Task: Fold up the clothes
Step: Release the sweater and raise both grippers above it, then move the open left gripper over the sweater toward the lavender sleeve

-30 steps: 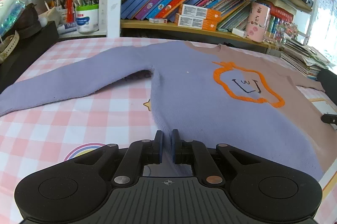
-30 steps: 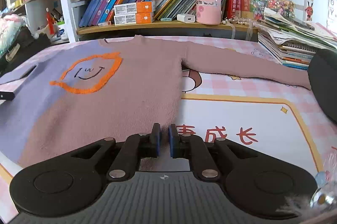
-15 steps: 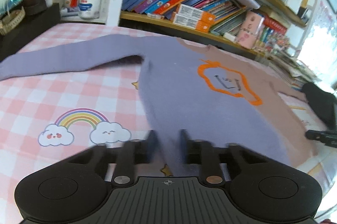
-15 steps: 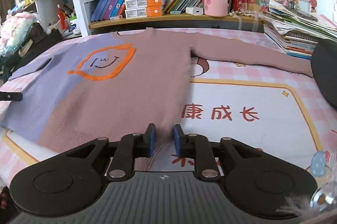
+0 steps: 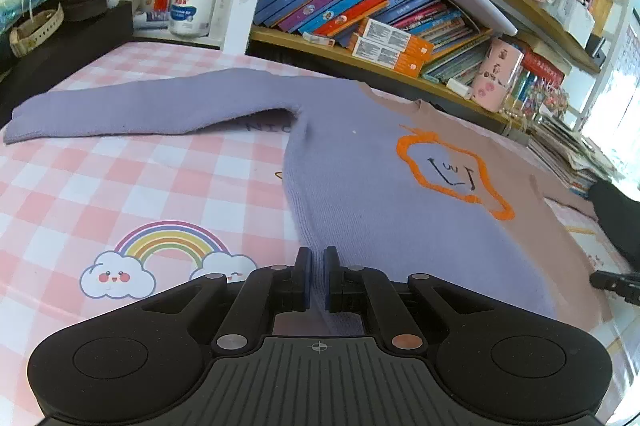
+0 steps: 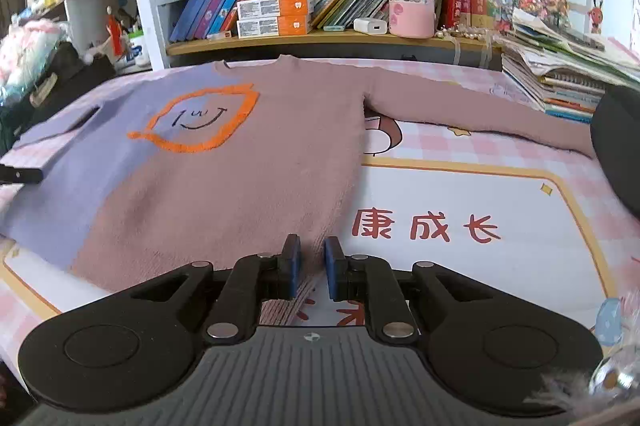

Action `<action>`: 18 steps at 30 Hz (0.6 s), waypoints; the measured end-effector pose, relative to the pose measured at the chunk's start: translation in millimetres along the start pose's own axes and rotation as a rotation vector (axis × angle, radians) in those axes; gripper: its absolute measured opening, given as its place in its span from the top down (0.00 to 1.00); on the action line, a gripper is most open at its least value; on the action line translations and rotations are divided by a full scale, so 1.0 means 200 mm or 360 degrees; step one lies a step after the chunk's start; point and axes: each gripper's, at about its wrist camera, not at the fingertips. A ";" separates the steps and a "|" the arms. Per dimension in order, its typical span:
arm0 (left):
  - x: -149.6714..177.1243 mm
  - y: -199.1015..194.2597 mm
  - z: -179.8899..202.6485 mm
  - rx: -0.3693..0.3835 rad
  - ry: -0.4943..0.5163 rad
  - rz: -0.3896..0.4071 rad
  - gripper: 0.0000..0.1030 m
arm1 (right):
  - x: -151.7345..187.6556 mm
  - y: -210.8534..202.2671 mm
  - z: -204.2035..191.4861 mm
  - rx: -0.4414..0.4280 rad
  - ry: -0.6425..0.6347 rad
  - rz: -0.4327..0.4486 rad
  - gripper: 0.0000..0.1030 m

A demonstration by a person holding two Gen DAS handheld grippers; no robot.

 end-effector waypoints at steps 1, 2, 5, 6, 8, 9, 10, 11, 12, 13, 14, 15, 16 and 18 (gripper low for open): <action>0.00 0.00 0.00 0.0004 -0.0006 0.0000 0.95 | 0.00 0.00 0.00 0.0004 -0.0008 -0.0003 0.88; 0.00 0.00 0.00 0.0006 -0.0008 -0.0002 0.95 | 0.00 0.00 0.00 0.0003 -0.0009 -0.0006 0.88; -0.01 0.00 0.00 0.0001 0.0002 -0.0008 0.95 | 0.00 0.00 0.00 -0.0001 -0.0008 -0.0012 0.88; -0.01 0.00 0.01 -0.0016 0.0018 0.0000 0.95 | 0.00 0.00 0.00 -0.0003 -0.0006 -0.0015 0.87; -0.02 -0.03 0.06 -0.0058 0.0091 0.0065 0.94 | -0.01 -0.01 0.01 -0.0007 0.0000 -0.0012 0.83; -0.03 -0.05 0.10 -0.0080 0.0145 0.0113 0.94 | -0.02 -0.01 0.01 -0.0010 0.0003 0.0000 0.74; -0.04 -0.08 0.14 -0.0102 0.0199 0.0161 0.94 | -0.04 -0.01 0.02 -0.0018 0.0008 0.0022 0.71; -0.06 -0.09 0.18 -0.0091 0.0249 0.0197 0.93 | -0.07 -0.02 0.03 -0.0025 0.0011 0.0043 0.70; -0.09 -0.08 0.21 -0.0054 0.0292 0.0214 0.90 | -0.11 -0.01 0.03 -0.0035 -0.0002 0.0072 0.70; -0.12 -0.07 0.24 -0.0015 0.0334 0.0223 0.89 | -0.15 0.00 0.03 -0.0045 -0.0016 0.0101 0.70; -0.15 -0.05 0.28 0.0010 0.0371 0.0228 0.88 | -0.19 0.01 0.02 -0.0055 -0.0030 0.0130 0.67; -0.17 -0.02 0.31 0.0020 0.0398 0.0221 0.86 | -0.23 0.04 0.02 -0.0059 -0.0039 0.0147 0.63; -0.19 0.03 0.34 0.0025 0.0420 0.0209 0.82 | -0.28 0.07 0.00 -0.0081 -0.0046 0.0161 0.61; -0.21 0.10 0.38 0.0047 0.0435 0.0189 0.76 | -0.35 0.14 -0.04 -0.0134 -0.0061 0.0178 0.56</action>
Point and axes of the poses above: each gripper's, at about its wrist camera, not at the fingertips, and y roughly the way its jaws point, z to its right, x to its underside, and after that the axes turned 2 degrees about x, right-handed
